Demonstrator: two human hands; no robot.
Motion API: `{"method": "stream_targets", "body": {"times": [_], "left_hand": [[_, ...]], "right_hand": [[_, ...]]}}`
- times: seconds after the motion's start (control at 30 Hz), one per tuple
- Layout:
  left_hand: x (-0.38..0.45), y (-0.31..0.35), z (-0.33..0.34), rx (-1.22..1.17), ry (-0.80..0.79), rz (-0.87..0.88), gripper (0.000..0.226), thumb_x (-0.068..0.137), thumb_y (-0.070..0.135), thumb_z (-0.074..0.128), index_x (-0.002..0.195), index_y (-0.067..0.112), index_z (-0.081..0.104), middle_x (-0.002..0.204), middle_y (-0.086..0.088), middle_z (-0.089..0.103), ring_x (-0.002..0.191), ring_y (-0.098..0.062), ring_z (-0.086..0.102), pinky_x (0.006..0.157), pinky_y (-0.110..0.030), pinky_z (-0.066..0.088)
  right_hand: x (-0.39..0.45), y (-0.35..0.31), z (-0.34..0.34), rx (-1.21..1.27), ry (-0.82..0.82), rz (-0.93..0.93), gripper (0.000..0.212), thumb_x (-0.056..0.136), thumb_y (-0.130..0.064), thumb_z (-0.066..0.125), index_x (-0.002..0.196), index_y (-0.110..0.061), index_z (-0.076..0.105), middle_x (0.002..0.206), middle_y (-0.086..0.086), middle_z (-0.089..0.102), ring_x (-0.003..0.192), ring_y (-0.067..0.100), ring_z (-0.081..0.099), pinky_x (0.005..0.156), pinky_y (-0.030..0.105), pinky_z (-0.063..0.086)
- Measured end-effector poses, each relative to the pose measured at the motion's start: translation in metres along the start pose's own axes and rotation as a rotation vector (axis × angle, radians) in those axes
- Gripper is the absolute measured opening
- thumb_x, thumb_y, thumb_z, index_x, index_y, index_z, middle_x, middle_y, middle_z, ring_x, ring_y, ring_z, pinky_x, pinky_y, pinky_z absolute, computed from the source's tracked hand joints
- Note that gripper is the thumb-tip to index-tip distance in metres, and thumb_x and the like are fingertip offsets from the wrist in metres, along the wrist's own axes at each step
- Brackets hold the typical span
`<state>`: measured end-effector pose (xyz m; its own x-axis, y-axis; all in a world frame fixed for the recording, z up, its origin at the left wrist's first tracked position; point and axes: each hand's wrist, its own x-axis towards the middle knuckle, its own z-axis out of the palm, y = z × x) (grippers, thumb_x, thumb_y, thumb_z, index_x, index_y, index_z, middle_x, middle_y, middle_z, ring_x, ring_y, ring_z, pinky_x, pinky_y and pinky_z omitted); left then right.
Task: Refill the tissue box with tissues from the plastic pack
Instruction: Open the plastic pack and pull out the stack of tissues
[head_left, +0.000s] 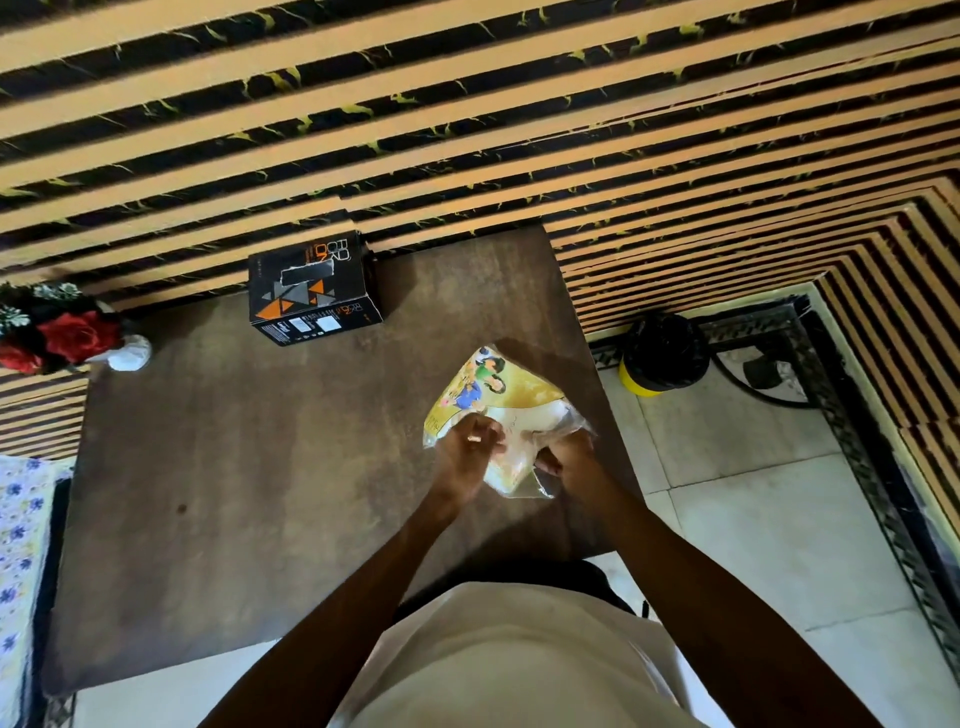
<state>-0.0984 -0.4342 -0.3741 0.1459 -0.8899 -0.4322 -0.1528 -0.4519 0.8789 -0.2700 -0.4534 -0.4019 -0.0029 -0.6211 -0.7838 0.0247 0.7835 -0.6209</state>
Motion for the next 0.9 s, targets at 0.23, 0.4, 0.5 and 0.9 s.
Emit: {"method": "stream_targets", "body": {"times": [0.23, 0.4, 0.5, 0.9], "left_hand": [[0.067, 0.005, -0.059, 0.651, 0.025, -0.115, 0.061, 0.087, 0.041, 0.061, 0.135, 0.007, 0.044, 0.132, -0.017, 0.050, 0.116, -0.035, 0.052, 0.093, -0.041, 0.048], [0.086, -0.010, -0.076, 0.322, -0.155, -0.270, 0.033, 0.093, 0.023, 0.059, 0.106, -0.007, 0.059, 0.097, -0.020, 0.060, 0.077, -0.018, 0.059, 0.068, -0.023, 0.049], [0.086, -0.012, -0.076, 0.226, -0.068, -0.310, 0.026, 0.097, 0.024, 0.051, 0.084, 0.009, 0.067, 0.089, -0.009, 0.066, 0.088, -0.022, 0.061, 0.081, -0.034, 0.053], [0.089, -0.014, -0.082, -0.058, -0.071, -0.558, 0.012, 0.087, 0.021, 0.067, 0.094, 0.011, 0.067, 0.084, -0.003, 0.068, 0.075, -0.017, 0.064, 0.064, -0.028, 0.050]], "right_hand": [[0.026, -0.005, 0.015, 0.175, 0.082, 0.119, 0.045, 0.088, -0.023, 0.070, 0.125, -0.018, 0.044, 0.110, 0.004, 0.062, 0.101, 0.023, 0.063, 0.074, 0.032, 0.054], [0.043, -0.003, 0.017, 0.071, -0.009, 0.054, 0.075, 0.071, -0.030, 0.083, 0.135, -0.022, 0.045, 0.134, 0.006, 0.058, 0.123, 0.028, 0.057, 0.101, 0.048, 0.050], [0.039, -0.010, 0.020, 0.016, 0.054, 0.018, 0.065, 0.085, -0.022, 0.070, 0.141, -0.009, 0.039, 0.142, 0.012, 0.050, 0.125, 0.032, 0.053, 0.100, 0.047, 0.050], [0.033, -0.022, 0.025, -0.139, -0.143, 0.015, 0.026, 0.095, -0.020, 0.059, 0.119, -0.020, 0.049, 0.110, -0.002, 0.056, 0.094, 0.011, 0.057, 0.074, 0.010, 0.050]]}}
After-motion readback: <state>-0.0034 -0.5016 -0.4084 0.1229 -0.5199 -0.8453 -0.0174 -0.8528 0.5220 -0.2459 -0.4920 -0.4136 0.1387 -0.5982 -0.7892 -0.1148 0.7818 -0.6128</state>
